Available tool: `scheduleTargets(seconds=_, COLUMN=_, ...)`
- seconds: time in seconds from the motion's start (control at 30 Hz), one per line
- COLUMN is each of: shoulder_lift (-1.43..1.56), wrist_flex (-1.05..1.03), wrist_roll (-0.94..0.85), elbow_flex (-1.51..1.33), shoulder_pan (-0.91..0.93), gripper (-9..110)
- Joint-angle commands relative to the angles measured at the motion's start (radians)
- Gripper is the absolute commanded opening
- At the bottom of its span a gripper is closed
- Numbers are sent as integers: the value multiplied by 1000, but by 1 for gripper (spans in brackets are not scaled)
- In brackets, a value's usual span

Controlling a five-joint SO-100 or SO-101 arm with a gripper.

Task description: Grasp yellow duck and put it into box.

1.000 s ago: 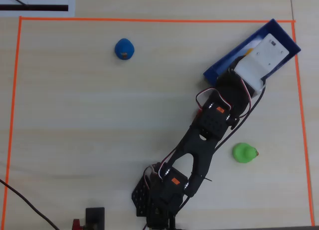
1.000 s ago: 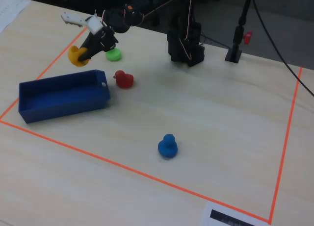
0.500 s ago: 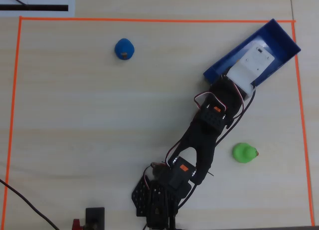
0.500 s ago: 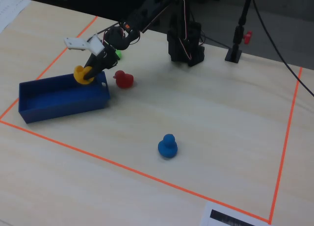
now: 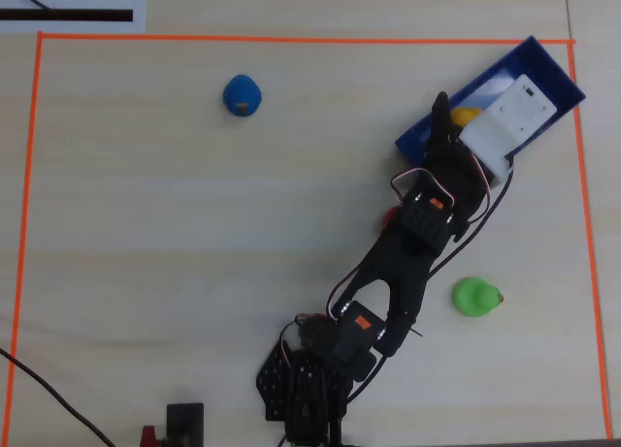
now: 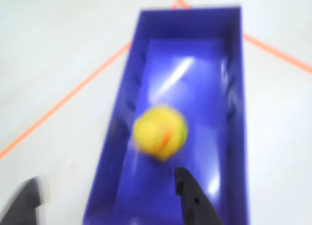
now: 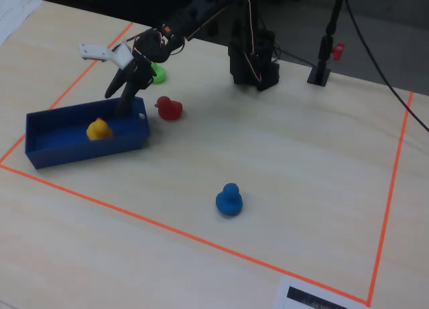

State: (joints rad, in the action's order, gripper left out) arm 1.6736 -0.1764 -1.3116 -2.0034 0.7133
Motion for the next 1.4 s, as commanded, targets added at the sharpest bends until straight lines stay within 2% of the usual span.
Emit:
scheduleTargets(seconds=0.0, shoulder_lift=239, wrist_flex=-137, wrist_roll=57, elbow_flex=-43, shoulder_pan=-43, gripper=14)
scheduleTargets(seconds=0.07, shoulder_lift=380, wrist_flex=-314, wrist_roll=112, elbow_flex=-89, shoulder_pan=-101, gripper=1)
scheduleTargets(seconds=0.23, shoulder_lift=851, wrist_flex=-687, wrist_roll=160, elbow_flex=-342, shoulder_pan=-356, gripper=0)
scheduleTargets(seconds=0.37, shoulder_lift=1143, wrist_flex=-853, wrist_roll=153, elbow_flex=-588, shoulder_pan=-541, gripper=0)
scheduleTargets(seconds=0.8, shoulder_lift=1574, wrist_flex=-996, wrist_roll=127, elbow_flex=-1095, shoulder_pan=-629, gripper=0)
scheduleTargets(seconds=0.97, shoulder_lift=1637, wrist_flex=-1129, wrist_roll=94, elbow_flex=-1108, shoulder_pan=-611, gripper=0)
scheduleTargets(seconds=1.37, shoulder_lift=1637, wrist_flex=-1126, wrist_roll=118, elbow_flex=-1108, shoulder_pan=-604, gripper=3)
